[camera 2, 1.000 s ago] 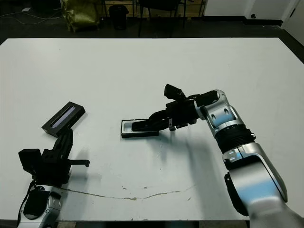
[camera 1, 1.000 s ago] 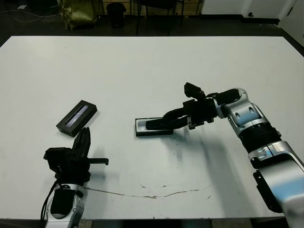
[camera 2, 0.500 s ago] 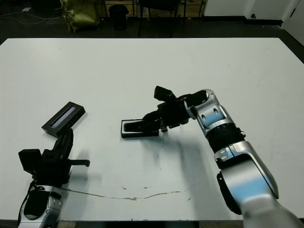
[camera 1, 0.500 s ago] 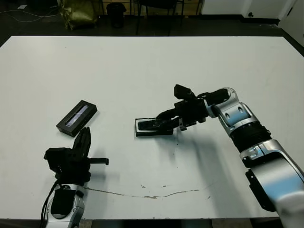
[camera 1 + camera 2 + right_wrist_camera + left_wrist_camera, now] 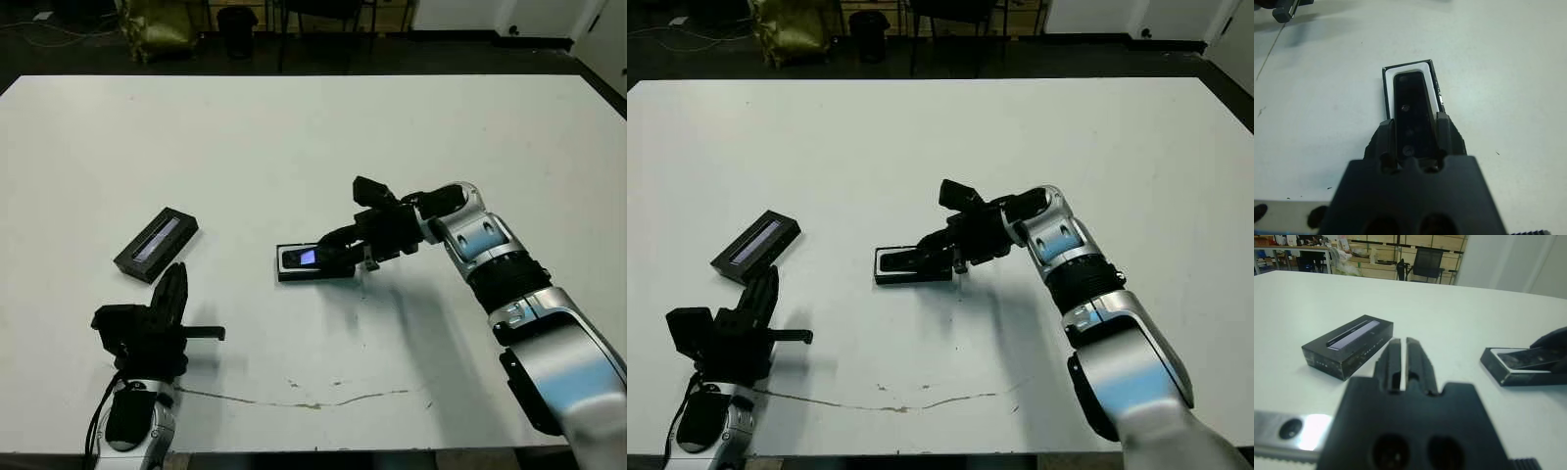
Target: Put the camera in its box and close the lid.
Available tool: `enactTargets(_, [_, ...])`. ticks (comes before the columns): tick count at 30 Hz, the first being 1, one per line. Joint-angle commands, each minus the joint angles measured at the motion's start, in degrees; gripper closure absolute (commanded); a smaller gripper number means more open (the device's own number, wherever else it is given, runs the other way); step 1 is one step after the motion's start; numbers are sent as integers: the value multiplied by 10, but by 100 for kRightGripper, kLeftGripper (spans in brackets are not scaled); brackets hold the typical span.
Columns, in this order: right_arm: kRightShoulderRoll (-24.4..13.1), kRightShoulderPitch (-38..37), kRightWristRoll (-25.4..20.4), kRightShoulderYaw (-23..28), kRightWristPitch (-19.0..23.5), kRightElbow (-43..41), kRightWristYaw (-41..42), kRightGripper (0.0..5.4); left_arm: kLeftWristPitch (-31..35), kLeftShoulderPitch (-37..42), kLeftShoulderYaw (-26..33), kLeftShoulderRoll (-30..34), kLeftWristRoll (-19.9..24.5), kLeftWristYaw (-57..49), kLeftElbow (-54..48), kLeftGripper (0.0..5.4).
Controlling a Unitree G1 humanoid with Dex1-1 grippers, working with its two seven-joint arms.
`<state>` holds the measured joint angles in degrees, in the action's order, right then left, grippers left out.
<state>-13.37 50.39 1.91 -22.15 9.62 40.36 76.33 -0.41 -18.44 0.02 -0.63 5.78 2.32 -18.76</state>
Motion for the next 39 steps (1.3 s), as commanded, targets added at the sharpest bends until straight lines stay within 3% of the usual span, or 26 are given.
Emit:
enactTargets(1, [17,-9,6,-15,11,1,-1,477,1,-7,0,0,-2,-1,8,540])
enactTargets(5, [11,-12,-1,-2,-58,14,7,477,-1,-6,2,2,0,2,11,540])
enactTargets(8, [9,-5,-4,5,-73,28,15,416,5,-8,1,-2,3,-1,7,540])
enactTargets(27, [-21,23,-23,41,-72,44,66,1,-12,-6,4,0,7,8,21,540])
enactTargets(30, [-26,15,-31,55,-83,23,50,1,-13,-7,4,0,4,7,22,540])
enactTargets(34, [-32,-10,-60,91,9,-52,-1,10,-24,-6,4,3,3,10,28,540])
enactTargets(39, [-22,-106,-108,164,66,-220,-145,105,-23,-7,3,5,0,9,25,540])
